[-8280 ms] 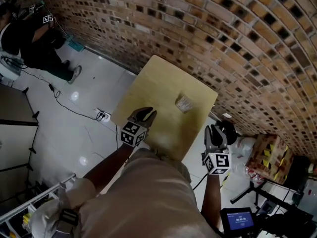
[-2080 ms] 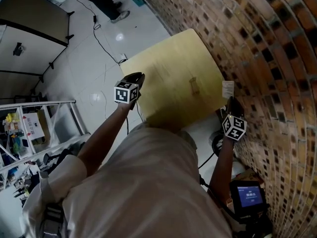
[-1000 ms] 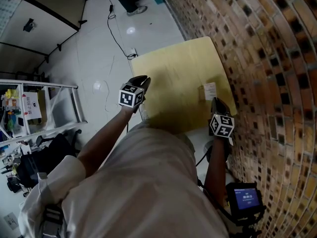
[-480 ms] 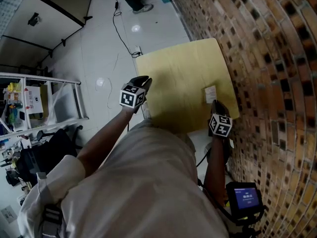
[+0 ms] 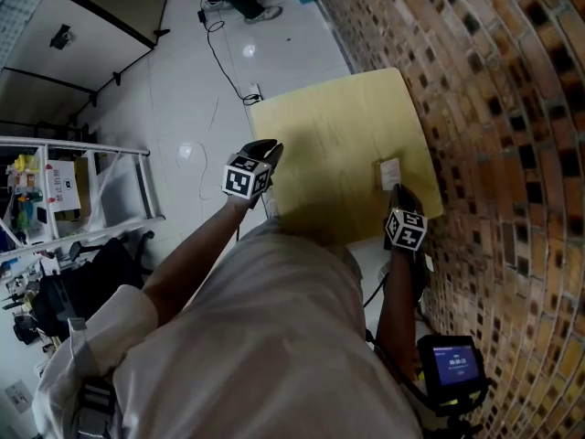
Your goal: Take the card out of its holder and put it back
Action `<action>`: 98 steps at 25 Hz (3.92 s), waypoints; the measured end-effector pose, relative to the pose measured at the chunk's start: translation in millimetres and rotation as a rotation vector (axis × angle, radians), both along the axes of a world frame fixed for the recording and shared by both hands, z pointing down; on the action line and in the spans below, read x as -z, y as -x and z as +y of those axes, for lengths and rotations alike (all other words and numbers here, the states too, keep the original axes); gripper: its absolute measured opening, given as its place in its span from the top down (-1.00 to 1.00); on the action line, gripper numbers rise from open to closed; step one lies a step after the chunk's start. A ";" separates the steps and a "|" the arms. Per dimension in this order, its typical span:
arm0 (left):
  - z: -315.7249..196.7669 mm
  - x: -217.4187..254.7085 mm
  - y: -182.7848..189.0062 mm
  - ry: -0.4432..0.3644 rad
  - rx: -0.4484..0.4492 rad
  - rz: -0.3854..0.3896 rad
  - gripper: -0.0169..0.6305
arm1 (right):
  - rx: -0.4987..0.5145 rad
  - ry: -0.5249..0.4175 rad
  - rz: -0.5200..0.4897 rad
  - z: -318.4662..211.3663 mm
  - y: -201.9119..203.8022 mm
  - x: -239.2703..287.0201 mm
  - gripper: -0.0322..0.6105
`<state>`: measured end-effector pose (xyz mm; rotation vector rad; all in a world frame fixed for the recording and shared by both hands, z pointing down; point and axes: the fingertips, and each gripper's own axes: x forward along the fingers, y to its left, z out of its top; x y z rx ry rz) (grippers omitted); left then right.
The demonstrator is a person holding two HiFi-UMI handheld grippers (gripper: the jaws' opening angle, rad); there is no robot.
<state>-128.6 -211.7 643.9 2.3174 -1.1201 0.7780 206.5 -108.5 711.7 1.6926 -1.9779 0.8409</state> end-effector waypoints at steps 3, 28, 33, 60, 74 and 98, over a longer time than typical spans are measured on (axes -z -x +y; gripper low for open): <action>-1.7 1.5 -1.9 -0.009 -0.003 0.001 0.70 | -0.003 -0.004 -0.005 -0.7 0.1 -2.9 0.85; -1.2 5.8 -1.0 0.000 0.000 -0.018 0.70 | -0.008 0.044 -0.026 -0.9 6.1 -47.1 0.85; 3.1 -0.4 0.8 0.019 -0.005 -0.034 0.70 | -0.012 0.059 -0.032 2.3 8.5 -55.7 0.85; 12.2 5.7 -48.6 0.003 -0.139 -0.021 0.70 | -0.158 -0.027 -0.223 5.4 -21.6 -15.6 0.33; 9.2 11.1 -83.5 -0.002 -0.176 0.031 0.70 | -0.415 -0.255 -0.187 56.9 -147.4 79.8 0.47; 3.4 -4.5 -13.7 0.116 -0.279 0.215 0.70 | -0.490 -0.179 -0.074 97.4 -5.3 105.8 0.54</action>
